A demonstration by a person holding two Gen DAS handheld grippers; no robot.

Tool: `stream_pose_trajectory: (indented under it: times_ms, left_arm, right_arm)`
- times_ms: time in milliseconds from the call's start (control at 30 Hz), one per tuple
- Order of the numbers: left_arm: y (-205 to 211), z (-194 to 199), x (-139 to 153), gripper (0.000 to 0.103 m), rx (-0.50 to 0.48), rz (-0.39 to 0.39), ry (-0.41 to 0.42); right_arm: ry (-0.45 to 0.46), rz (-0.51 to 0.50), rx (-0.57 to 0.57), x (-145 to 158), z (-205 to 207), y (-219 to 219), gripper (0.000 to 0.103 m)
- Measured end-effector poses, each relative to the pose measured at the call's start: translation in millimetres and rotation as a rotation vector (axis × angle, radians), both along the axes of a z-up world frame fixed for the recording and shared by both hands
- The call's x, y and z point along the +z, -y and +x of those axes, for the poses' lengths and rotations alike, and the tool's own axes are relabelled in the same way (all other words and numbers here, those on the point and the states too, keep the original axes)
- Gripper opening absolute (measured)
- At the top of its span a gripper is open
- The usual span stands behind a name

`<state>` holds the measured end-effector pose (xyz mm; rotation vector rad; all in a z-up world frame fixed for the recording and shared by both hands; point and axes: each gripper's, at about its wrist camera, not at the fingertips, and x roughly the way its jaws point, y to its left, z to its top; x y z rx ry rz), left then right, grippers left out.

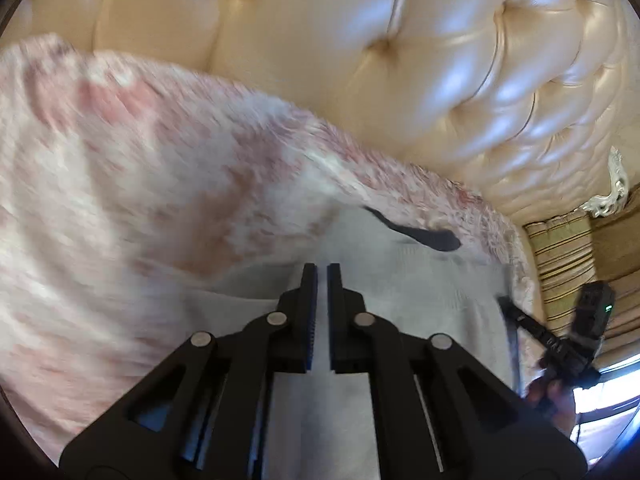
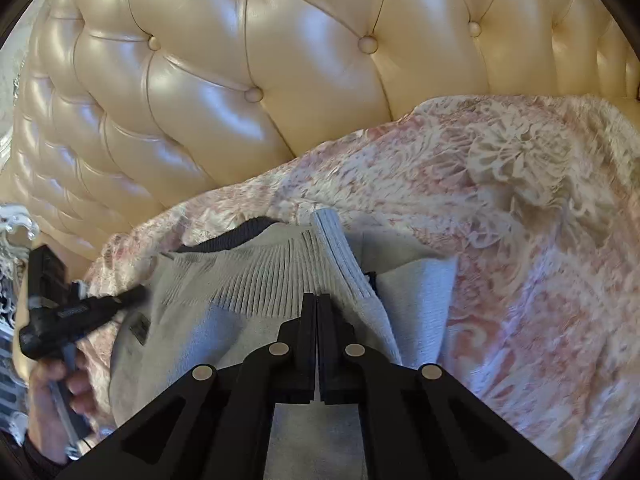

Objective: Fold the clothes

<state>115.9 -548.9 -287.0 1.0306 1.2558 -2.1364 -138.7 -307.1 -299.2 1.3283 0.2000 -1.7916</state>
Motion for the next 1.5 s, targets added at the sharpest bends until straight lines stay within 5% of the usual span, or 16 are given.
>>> stream_pose_trajectory:
  times_ms: [67,133,167,200,233,267,300,433,633,667,700,1133,1167,1400,1500]
  left_arm:
    - [-2.4,27.2,12.4,0.011,0.000,0.020,-0.070]
    - [-15.2,54.3,17.0,0.038,-0.023,0.056,-0.114]
    - [-23.7,68.6,17.7,0.062,-0.032,0.075,-0.138]
    - [-32.4,82.3,15.8,0.073,-0.041,0.098,-0.167]
    - [-38.1,92.2,12.3,0.073,-0.043,0.113,-0.174]
    - [-43.8,102.2,8.8,0.073,-0.045,0.128,-0.181]
    - [-49.3,112.0,4.2,0.073,-0.043,0.139,-0.178]
    - [-65.3,129.1,-24.1,0.068,-0.052,0.203,-0.148]
    - [-86.0,107.6,-28.9,0.046,-0.166,0.134,-0.076]
    - [-88.4,104.5,-30.6,0.033,-0.183,0.135,-0.071]
    - [-89.9,103.1,-30.9,0.007,-0.190,0.127,-0.062]
    - [-89.3,91.5,-32.1,0.008,-0.169,0.133,-0.063]
    - [-89.5,92.1,-32.0,0.008,-0.169,0.133,-0.063]
    - [-89.0,96.2,-30.8,0.008,-0.163,0.130,-0.066]
    - [-87.7,100.3,-25.9,0.008,-0.157,0.116,-0.066]
  right_arm:
    - [-0.074,0.006,-0.003,19.5,6.5,-5.9,0.006]
    - [-0.090,-0.030,0.002,38.4,13.3,-17.6,0.008]
    - [-0.100,-0.041,0.016,46.5,20.8,-25.3,0.012]
    - [-0.113,-0.053,0.027,56.9,31.8,-37.2,0.027]
    - [-0.107,-0.066,0.027,62.2,39.4,-48.8,0.040]
    - [-0.091,-0.083,0.014,65.2,44.6,-63.2,0.070]
    - [-0.076,-0.100,0.000,68.2,49.8,-77.5,0.087]
    - [-0.023,-0.120,-0.048,62.9,60.4,-117.9,0.087]
    - [-0.012,-0.108,-0.127,48.8,57.6,-149.4,0.087]
    - [-0.019,-0.099,-0.126,46.4,57.8,-149.8,0.087]
    - [-0.015,-0.103,-0.124,44.8,57.7,-150.2,0.087]
    - [-0.090,-0.123,-0.016,37.9,75.9,-140.7,0.088]
    - [-0.086,-0.123,0.001,37.0,76.9,-138.3,0.085]
    - [-0.014,-0.102,0.069,21.7,71.9,-125.3,0.009]
    - [0.020,-0.107,0.073,19.6,66.6,-127.4,0.007]
